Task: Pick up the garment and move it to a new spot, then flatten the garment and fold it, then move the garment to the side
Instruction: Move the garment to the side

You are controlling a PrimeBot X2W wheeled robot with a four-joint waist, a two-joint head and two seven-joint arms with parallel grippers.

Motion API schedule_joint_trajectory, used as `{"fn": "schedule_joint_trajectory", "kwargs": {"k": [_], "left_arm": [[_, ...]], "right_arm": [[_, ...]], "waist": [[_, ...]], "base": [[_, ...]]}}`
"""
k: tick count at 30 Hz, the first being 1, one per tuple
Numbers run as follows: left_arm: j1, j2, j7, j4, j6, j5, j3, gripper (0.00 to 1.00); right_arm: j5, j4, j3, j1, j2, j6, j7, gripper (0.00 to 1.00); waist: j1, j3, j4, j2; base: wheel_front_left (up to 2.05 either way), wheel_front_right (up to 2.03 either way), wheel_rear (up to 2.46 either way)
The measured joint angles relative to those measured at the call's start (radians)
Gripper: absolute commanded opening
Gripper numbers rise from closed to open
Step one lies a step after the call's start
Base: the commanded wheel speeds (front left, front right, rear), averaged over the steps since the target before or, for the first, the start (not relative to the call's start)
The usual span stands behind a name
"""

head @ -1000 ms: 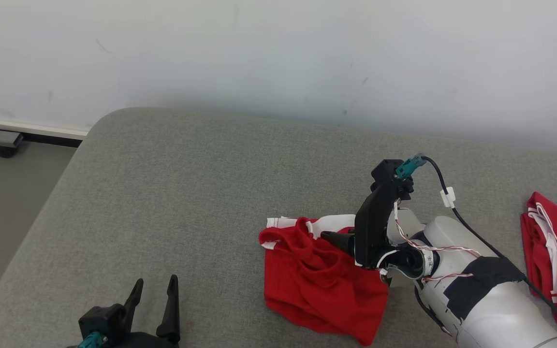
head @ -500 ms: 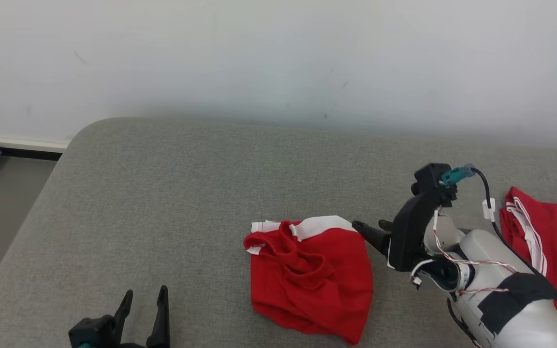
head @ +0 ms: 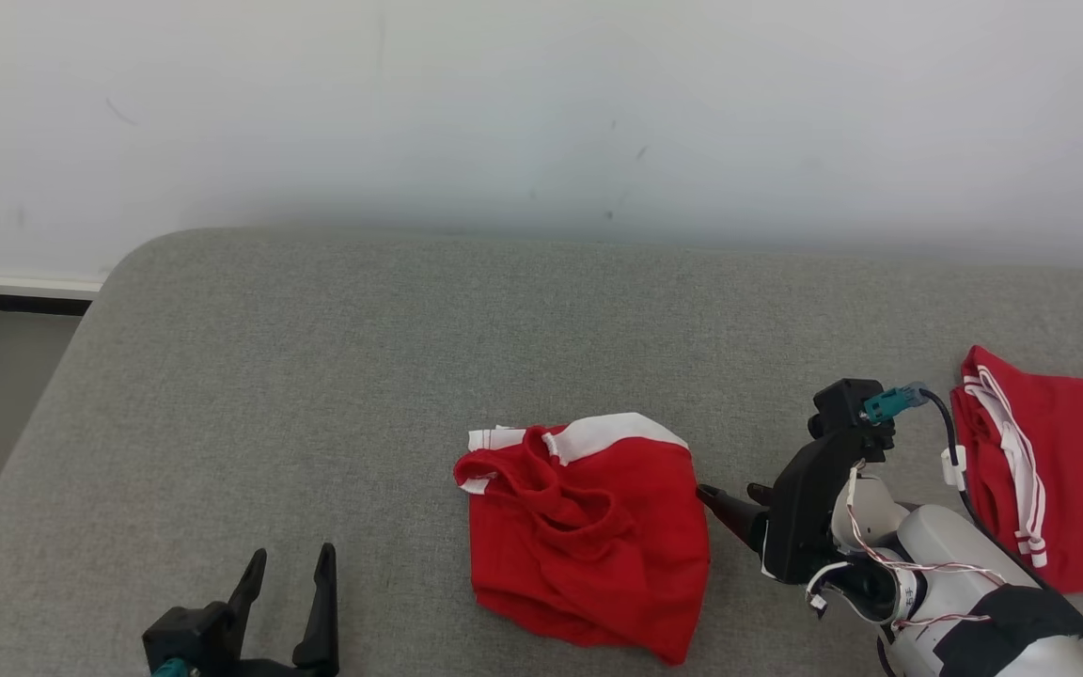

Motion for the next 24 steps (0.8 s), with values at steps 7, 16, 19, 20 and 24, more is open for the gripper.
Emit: {"fn": "schedule_joint_trajectory", "kwargs": {"k": [7,16,19,20,24], "left_arm": [[-0.019,-0.008,0.0,-0.001,-0.002,0.003,-0.011,1.0],[-0.02,-0.02,0.0,0.002,-0.002,0.003,-0.012,1.0],[-0.022,-0.029,0.0,0.005,-0.002,0.003,-0.013,1.0],[-0.023,-0.032,0.0,0.006,-0.003,0.003,-0.015,1.0],[-0.029,-0.036,0.0,0.016,-0.003,0.003,-0.016,1.0]], "right_arm": [[0.0,0.03,0.014,0.001,0.01,-0.017,0.031,1.0],[-0.003,0.067,0.035,-0.011,0.017,-0.044,0.088,1.0],[-0.005,0.078,0.038,-0.028,0.021,-0.053,0.11,1.0],[-0.005,0.081,0.037,-0.034,0.023,-0.053,0.116,1.0],[-0.005,0.102,0.039,-0.047,0.028,-0.064,0.138,1.0]], "waist": [[0.0001,0.002,0.025,0.0],[0.0001,0.014,0.06,0.0],[0.0003,0.018,0.07,0.0],[0.0003,0.019,0.074,0.0],[0.0002,0.022,0.089,0.0]], "base": [[0.0,0.0,0.0],[0.0,0.0,0.0],[0.0,0.0,0.0],[0.0,0.0,0.0],[0.0,0.0,0.0]]}}
